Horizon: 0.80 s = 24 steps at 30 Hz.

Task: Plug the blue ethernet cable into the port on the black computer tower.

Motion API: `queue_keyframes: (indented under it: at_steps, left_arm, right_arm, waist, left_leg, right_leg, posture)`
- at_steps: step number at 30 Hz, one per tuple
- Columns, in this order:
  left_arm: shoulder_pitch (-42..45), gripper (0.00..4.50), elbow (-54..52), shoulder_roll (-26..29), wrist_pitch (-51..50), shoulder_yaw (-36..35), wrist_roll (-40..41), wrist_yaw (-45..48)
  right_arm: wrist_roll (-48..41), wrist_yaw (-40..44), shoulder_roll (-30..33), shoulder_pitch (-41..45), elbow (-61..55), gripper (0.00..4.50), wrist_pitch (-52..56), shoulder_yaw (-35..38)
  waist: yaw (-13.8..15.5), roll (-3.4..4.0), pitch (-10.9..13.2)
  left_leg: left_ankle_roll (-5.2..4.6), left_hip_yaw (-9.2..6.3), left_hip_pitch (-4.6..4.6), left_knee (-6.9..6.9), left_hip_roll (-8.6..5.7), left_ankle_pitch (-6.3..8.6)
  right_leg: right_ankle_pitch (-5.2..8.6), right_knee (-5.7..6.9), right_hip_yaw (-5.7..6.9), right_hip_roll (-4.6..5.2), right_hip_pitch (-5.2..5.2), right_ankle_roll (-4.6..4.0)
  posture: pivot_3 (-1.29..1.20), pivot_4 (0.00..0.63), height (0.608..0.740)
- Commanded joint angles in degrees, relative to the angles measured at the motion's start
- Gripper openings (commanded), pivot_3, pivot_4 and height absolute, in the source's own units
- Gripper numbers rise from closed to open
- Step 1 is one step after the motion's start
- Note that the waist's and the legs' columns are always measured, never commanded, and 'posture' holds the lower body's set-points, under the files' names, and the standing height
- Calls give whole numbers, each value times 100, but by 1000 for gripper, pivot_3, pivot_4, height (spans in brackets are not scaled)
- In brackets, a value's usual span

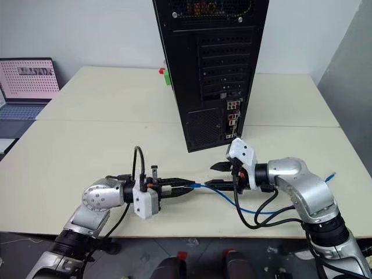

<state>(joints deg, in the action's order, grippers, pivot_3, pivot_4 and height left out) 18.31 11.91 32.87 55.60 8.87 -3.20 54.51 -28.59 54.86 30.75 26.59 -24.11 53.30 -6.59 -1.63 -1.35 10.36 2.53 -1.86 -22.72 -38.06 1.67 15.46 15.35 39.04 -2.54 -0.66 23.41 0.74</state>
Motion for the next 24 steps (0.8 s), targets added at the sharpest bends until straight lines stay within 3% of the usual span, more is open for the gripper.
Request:
queue_keyframes:
  at_steps: [1,11,24]
  left_arm:
    - [195,236,441,-68,1151,-368,-612,-802]
    - [503,236,813,-51,1626,-428,-1444,-2025]
    - [453,236,660,167,1711,-189,-1817,-2669]
  right_arm:
    - [-690,-256,-233,-5,-253,2725,472,359]
    - [-1087,-717,-550,47,-69,2725,632,183]
    - [-1076,-708,-672,224,357,2725,301,-17]
  waist:
    - [3,0,0]
    - [-2,0,0]
    - [-4,0,0]
  left_leg:
    - [0,0,0,0,0,0]
    - [0,-1,-2,0,0,0]
    - [0,-2,-2,0,0,0]
  right_leg:
    - [0,0,1,-1,0,0]
    - [-2,1,4,-5,-1,5]
    - [-2,2,7,-5,-1,5]
  posture:
    - [0,150,740]
    - [0,150,740]
    - [0,150,740]
